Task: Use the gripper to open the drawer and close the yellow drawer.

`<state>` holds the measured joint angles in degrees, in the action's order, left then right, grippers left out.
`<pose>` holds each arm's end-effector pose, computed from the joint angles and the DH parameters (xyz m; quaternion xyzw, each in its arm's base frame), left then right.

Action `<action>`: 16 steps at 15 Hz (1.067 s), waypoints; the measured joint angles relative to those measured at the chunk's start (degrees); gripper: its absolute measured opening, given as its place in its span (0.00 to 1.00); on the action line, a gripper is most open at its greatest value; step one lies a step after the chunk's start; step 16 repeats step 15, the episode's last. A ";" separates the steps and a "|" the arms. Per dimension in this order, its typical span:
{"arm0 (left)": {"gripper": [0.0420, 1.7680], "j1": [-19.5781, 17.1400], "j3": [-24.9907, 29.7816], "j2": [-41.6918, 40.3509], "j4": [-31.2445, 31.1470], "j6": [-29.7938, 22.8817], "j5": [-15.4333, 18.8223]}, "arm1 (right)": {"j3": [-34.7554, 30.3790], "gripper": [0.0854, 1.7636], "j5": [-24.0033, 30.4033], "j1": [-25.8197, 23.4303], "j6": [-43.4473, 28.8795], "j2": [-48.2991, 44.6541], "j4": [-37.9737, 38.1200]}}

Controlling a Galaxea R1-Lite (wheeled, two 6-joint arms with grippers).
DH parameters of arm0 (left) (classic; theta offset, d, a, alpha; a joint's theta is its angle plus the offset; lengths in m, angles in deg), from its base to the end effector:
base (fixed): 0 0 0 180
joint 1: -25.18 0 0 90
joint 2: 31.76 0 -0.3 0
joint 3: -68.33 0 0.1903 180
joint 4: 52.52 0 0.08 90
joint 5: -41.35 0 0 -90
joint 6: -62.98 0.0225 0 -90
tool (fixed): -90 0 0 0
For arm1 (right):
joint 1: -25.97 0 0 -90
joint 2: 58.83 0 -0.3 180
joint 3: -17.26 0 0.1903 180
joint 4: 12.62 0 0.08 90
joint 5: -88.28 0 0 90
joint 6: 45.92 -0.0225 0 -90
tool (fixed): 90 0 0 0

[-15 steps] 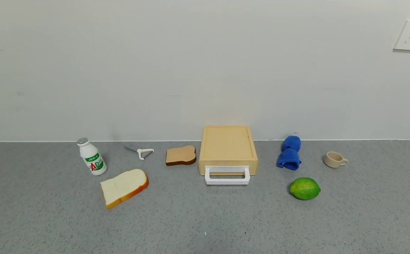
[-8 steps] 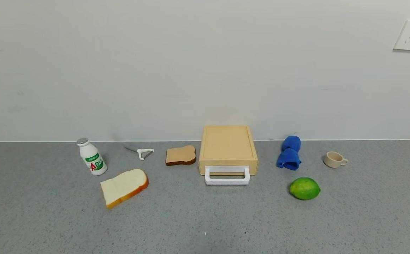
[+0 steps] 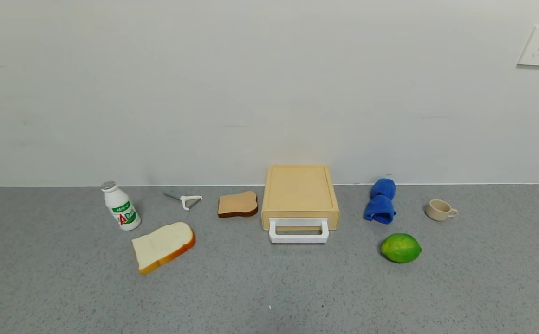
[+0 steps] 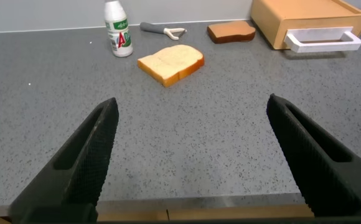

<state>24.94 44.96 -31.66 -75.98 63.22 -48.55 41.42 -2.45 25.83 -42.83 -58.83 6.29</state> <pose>-0.0227 -0.0001 0.0754 0.0021 0.0017 0.0012 1.0000 -0.0243 -0.0002 0.0873 -0.0267 -0.0456 -0.0088 0.9986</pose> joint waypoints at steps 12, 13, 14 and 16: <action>0.97 0.00 0.00 0.00 0.02 0.02 -0.02 | 0.44 0.96 1.24 0.04 -3.88 0.00 7.52; 0.97 0.00 0.00 0.00 0.00 0.02 0.00 | 0.44 0.96 1.24 0.04 -3.88 0.00 7.52; 0.97 0.00 0.00 0.00 0.02 0.02 0.00 | 0.44 0.96 1.24 0.04 -3.85 0.00 7.52; 0.97 0.00 0.00 0.00 0.00 0.02 0.00 | 0.44 0.96 1.24 0.04 -3.88 0.00 7.52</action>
